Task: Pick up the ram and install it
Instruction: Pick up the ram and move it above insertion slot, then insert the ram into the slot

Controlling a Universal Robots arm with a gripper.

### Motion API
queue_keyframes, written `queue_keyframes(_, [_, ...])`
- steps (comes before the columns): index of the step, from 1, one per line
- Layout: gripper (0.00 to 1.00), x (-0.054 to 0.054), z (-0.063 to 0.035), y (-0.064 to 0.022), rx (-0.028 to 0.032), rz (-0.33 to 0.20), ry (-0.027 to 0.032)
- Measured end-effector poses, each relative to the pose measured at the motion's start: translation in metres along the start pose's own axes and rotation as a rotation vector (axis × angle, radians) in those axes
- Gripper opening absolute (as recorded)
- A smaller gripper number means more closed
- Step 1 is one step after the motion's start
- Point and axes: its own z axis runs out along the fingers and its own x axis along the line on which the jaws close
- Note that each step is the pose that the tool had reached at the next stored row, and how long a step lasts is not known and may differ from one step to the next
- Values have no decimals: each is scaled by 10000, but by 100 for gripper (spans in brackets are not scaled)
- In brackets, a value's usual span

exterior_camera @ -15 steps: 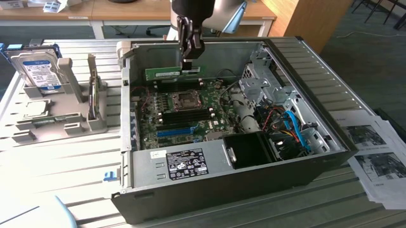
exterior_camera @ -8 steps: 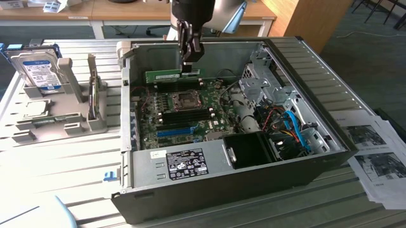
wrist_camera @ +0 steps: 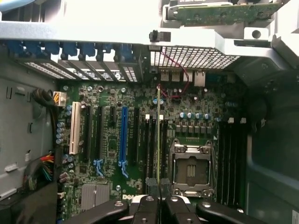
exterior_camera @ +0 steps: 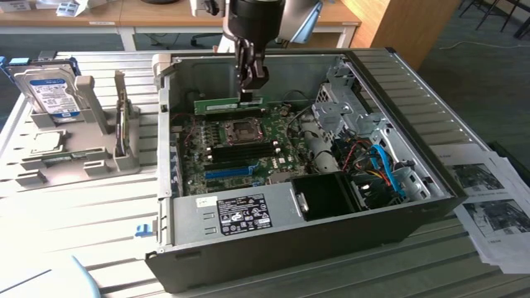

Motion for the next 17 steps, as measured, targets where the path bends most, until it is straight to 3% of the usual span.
queue_keyframes(9, [11,10,-7,-139,-56,-2,0])
queue_keyframes(17, [11,9,-7,-143,-56,-1,-1])
